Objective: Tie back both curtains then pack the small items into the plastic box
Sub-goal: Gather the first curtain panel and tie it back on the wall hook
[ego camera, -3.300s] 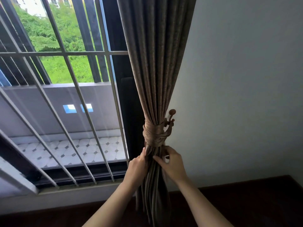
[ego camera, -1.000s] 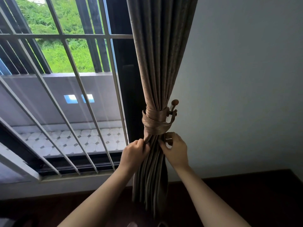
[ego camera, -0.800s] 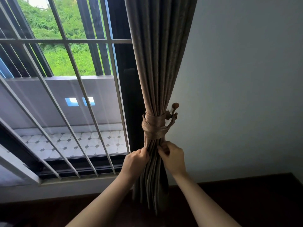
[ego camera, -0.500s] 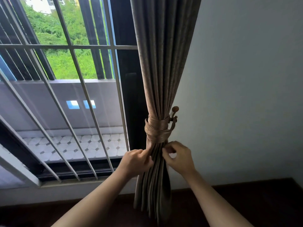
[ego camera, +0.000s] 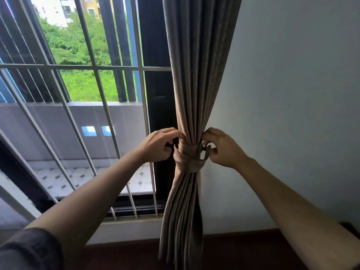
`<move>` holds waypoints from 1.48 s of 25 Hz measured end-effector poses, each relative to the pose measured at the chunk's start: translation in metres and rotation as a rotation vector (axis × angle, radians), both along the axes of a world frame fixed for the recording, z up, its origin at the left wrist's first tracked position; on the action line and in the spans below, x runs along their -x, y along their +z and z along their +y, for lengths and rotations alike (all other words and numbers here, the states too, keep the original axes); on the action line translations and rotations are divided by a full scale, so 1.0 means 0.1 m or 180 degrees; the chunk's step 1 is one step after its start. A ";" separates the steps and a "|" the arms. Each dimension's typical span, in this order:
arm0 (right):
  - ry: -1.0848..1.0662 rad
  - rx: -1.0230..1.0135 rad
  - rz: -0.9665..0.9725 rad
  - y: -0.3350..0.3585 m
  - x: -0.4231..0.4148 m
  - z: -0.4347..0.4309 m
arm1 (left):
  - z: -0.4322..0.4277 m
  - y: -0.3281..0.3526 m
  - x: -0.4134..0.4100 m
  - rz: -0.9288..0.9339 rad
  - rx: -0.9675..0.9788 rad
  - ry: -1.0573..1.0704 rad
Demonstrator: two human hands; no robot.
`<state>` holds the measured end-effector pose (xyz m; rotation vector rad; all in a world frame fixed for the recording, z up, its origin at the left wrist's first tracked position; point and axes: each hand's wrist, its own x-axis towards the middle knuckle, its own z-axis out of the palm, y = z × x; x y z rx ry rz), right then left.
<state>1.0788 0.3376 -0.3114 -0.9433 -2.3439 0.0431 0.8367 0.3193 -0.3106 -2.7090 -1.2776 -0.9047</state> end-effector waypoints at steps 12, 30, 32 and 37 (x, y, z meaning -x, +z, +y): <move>-0.0983 0.0255 -0.1599 0.32 0.13 -0.07 | 0.09 0.12 -0.10 0.0725 0.0567 -0.0090; -0.0688 0.0476 -0.1329 0.09 0.30 -0.43 | 0.05 0.02 0.05 0.1625 0.0982 0.0059; -0.0670 0.0571 -0.1299 0.07 0.34 -0.44 | 0.08 0.01 0.07 0.1560 0.0988 0.0026; -0.1251 0.0591 -0.1863 0.06 0.37 -0.31 | 0.12 0.01 0.01 0.1596 0.1183 -0.0060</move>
